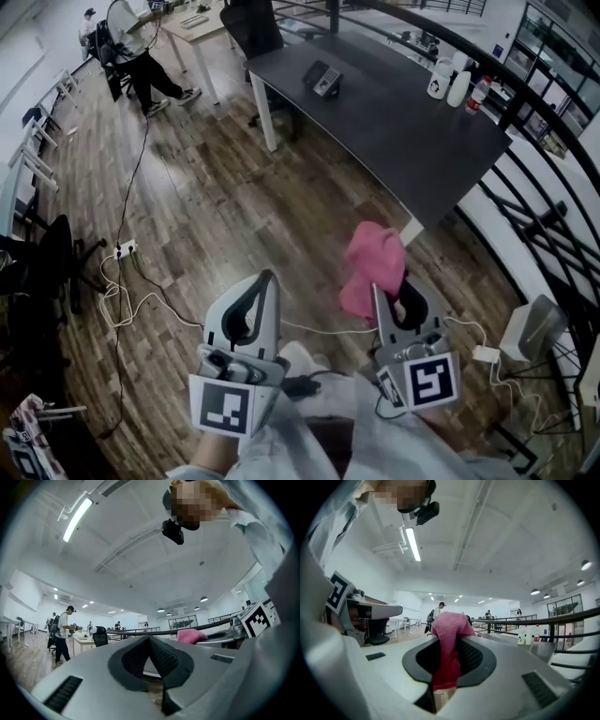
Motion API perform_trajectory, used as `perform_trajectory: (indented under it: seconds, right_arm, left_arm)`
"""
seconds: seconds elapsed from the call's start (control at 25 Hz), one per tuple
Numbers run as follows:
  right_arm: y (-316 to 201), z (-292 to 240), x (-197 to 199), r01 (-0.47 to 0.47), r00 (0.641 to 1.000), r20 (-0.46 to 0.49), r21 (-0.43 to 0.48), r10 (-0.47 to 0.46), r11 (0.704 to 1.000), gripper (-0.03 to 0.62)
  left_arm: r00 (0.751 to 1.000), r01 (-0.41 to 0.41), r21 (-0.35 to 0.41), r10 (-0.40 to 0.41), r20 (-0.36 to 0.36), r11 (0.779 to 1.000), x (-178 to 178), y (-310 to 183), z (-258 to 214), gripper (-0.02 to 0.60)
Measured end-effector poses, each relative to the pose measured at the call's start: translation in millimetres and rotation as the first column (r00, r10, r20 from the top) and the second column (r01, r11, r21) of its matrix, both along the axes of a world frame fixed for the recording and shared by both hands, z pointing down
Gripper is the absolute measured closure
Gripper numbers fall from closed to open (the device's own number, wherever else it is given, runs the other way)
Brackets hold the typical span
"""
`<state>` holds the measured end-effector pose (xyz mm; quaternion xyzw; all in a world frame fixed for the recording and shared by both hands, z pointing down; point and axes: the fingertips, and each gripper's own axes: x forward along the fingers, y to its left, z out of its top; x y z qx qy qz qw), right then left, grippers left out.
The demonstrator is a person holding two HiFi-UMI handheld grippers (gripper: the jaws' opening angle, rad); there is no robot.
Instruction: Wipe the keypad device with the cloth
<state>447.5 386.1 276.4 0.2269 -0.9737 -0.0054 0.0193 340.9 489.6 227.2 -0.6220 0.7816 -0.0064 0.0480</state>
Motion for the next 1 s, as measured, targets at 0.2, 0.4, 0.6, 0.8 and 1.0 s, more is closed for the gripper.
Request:
perform_trajectory:
  seconds: [0.2, 0.4, 0.6, 0.8, 1.0]
  right_arm:
    - [-8, 0, 10, -0.011, 0.998, 0.06, -0.058, 0.015, 0.998, 0.523]
    - [-16, 6, 5, -0.019, 0.997, 0.07, -0.063, 0.023, 0.998, 0.523]
    - [-28, 8, -12, -0.025, 0.998, 0.057, -0.04, 0.027, 0.999, 0.523]
    - [-53, 4, -42, -0.026, 0.998, 0.057, -0.03, 0.027, 0.999, 0.523]
    - [-81, 4, -79, -0.032, 0.998, 0.048, -0.025, 0.033, 0.999, 0.523]
  left_arm:
    - [1.0, 0.009, 0.0, -0.009, 0.002, 1.0, 5, 3, 2, 0.578]
    - [1.0, 0.009, 0.002, -0.009, 0.009, 1.0, 1, -1, 7, 0.578]
    - [1.0, 0.0, 0.02, 0.0, 0.002, 1.0, -19, -18, 9, 0.578]
    - [1.0, -0.004, 0.026, 0.004, -0.004, 1.0, -48, -43, 10, 0.578]
    - [1.0, -0.009, 0.015, 0.01, -0.018, 1.0, -86, -70, 15, 0.578]
